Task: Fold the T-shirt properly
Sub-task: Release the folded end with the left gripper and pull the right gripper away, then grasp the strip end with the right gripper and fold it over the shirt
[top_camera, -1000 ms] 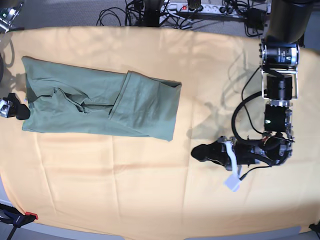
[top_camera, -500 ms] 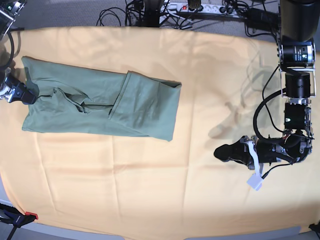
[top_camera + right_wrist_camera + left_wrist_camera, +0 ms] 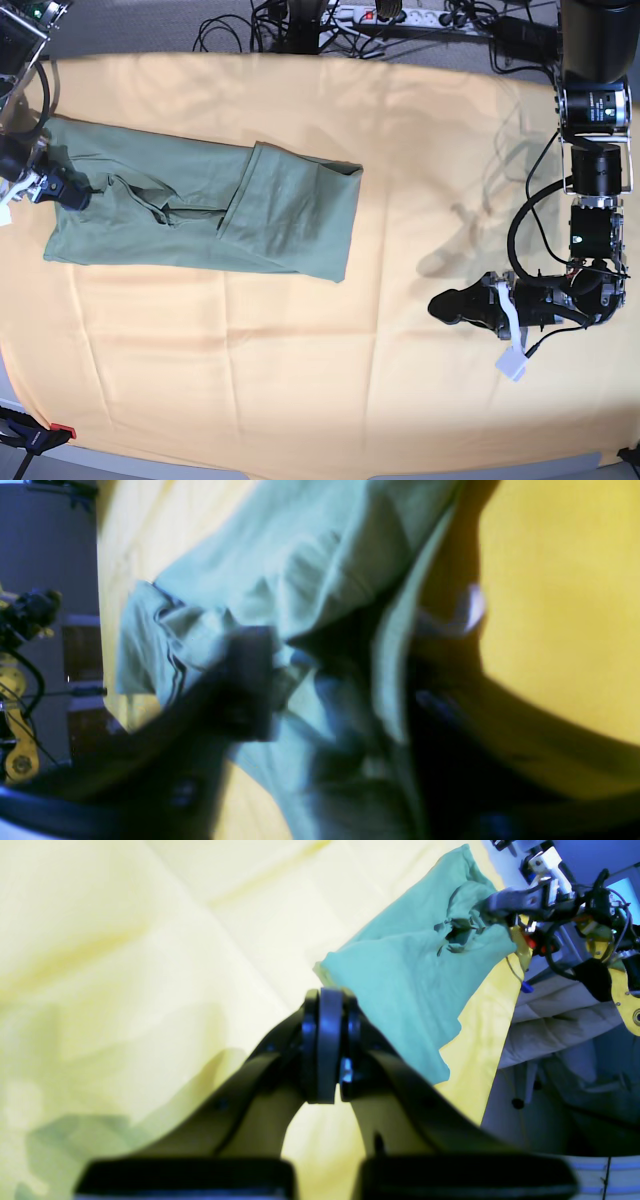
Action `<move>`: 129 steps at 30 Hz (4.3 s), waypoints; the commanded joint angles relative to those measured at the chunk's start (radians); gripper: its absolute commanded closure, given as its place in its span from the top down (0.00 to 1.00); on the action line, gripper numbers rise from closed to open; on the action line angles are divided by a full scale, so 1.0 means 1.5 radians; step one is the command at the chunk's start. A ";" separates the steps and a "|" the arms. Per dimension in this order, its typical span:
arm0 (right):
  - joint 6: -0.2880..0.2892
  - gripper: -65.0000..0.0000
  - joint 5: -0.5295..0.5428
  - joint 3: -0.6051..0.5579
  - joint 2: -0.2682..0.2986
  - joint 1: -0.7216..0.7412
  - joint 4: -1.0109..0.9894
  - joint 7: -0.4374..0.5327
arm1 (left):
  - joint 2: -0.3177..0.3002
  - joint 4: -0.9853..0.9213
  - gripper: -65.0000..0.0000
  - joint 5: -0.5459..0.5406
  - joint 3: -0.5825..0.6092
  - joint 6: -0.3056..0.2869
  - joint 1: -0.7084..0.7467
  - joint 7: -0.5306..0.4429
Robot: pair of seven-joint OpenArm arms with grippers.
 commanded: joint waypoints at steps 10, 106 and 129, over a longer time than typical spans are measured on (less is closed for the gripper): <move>0.001 0.00 0.017 0.003 0.041 0.035 0.008 0.003 | -0.010 0.012 0.00 -0.034 -0.004 -0.002 -0.021 -0.009; 0.001 0.63 -0.304 -0.507 -0.245 0.030 0.601 0.120 | -0.020 0.012 0.00 -0.043 -0.004 -0.005 -0.011 0.023; 0.001 0.62 -0.109 -0.354 -0.266 0.068 0.614 0.014 | -0.039 0.012 0.00 -0.045 -0.004 -0.005 -0.011 0.023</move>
